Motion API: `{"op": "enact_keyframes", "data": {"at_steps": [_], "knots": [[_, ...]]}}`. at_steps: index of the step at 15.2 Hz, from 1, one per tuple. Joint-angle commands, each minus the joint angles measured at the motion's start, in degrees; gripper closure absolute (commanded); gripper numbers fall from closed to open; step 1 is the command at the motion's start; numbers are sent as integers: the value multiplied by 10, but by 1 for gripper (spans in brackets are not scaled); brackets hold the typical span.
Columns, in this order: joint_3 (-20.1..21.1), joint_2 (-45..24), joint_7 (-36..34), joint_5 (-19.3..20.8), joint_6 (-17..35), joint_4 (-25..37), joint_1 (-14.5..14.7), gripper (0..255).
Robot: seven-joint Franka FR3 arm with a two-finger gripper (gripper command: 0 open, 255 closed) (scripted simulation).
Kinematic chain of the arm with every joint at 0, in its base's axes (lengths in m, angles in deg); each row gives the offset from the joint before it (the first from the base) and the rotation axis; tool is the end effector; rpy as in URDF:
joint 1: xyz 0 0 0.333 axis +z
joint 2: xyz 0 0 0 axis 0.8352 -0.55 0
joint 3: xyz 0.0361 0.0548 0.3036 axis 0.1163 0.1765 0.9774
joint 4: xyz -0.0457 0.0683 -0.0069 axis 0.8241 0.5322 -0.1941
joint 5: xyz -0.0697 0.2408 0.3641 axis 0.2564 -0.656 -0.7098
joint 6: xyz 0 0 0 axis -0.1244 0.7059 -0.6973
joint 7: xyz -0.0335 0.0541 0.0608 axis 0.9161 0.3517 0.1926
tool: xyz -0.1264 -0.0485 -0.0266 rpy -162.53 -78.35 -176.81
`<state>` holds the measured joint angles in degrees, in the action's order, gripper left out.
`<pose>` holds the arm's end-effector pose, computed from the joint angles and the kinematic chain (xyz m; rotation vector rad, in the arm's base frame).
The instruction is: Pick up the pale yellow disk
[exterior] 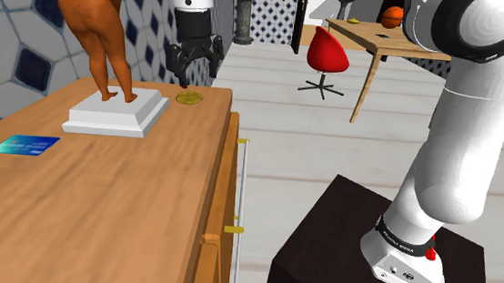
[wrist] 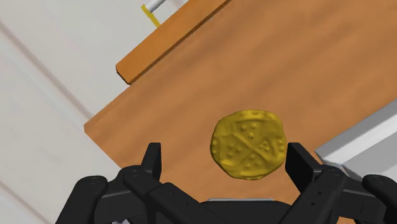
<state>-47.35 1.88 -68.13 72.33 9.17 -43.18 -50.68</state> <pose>0.6084 0.2524 0.5562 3.0926 -0.0321 0.0323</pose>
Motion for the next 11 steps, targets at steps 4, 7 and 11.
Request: {"op": "enact_keyframes", "data": {"at_steps": [4,7,11], "knots": [[4,-74,-23,19,-14,85,22,0],[4,-68,-24,17,13,52,18,0],[3,-63,-25,16,35,26,16,0]]}}
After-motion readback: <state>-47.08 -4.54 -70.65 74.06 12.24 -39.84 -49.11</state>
